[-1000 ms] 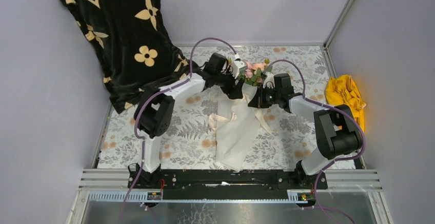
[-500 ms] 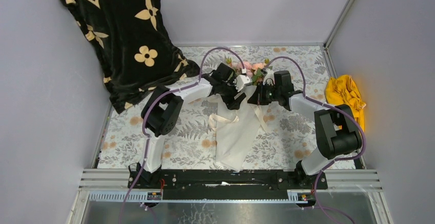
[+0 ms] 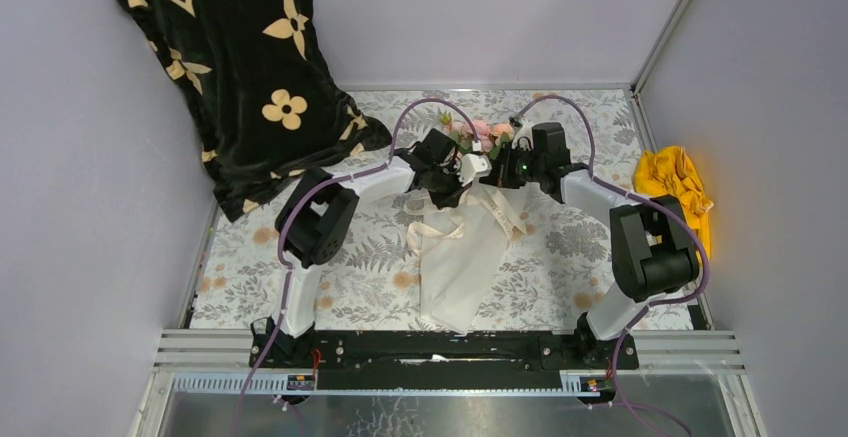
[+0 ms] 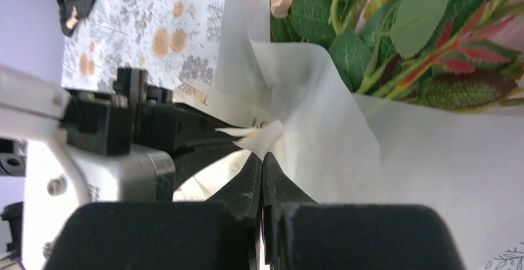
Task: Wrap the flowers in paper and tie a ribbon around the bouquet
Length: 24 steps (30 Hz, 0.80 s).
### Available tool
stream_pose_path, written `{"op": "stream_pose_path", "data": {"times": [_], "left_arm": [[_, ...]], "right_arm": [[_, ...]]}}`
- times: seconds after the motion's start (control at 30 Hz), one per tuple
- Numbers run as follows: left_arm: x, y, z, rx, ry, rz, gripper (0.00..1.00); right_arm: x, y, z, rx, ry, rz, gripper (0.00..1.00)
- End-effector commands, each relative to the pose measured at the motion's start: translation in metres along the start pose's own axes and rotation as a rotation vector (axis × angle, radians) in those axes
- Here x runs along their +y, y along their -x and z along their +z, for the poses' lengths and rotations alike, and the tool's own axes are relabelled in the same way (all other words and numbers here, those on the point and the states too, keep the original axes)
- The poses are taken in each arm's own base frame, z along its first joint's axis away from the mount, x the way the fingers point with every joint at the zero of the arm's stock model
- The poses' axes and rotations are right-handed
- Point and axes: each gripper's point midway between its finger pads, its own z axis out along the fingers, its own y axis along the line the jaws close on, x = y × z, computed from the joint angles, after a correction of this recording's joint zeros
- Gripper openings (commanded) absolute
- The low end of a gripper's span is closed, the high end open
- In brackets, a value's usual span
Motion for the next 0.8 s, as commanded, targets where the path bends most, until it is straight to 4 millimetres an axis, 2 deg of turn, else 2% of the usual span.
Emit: {"op": "stream_pose_path", "data": {"times": [0.0, 0.07, 0.17, 0.3, 0.43, 0.57, 0.67, 0.77], "left_arm": [[-0.009, 0.011, -0.016, -0.026, -0.002, 0.012, 0.00], [-0.013, 0.018, -0.022, -0.044, -0.007, 0.023, 0.00], [-0.020, 0.032, -0.036, -0.081, -0.012, 0.045, 0.00], [-0.029, 0.061, -0.064, -0.144, -0.028, 0.072, 0.00], [-0.038, 0.076, -0.075, -0.165, -0.069, 0.067, 0.00], [-0.039, 0.091, -0.079, -0.203, -0.096, 0.031, 0.00], [-0.026, 0.102, -0.078, -0.240, -0.072, -0.039, 0.00], [-0.010, 0.100, -0.068, -0.246, -0.018, -0.090, 0.00]], "right_arm": [[0.019, 0.047, 0.001, -0.109, 0.028, 0.015, 0.00], [0.015, 0.055, 0.004, -0.128, 0.000, 0.027, 0.00], [0.005, 0.057, 0.009, -0.131, -0.043, 0.033, 0.00], [-0.003, 0.044, 0.021, -0.088, -0.038, 0.037, 0.00], [0.002, 0.031, 0.027, -0.048, 0.040, 0.021, 0.00], [0.019, 0.003, 0.023, 0.044, 0.179, -0.021, 0.00], [0.021, -0.028, 0.015, 0.127, 0.236, -0.032, 0.04], [0.027, -0.052, 0.007, 0.215, 0.299, -0.012, 0.11]]}}
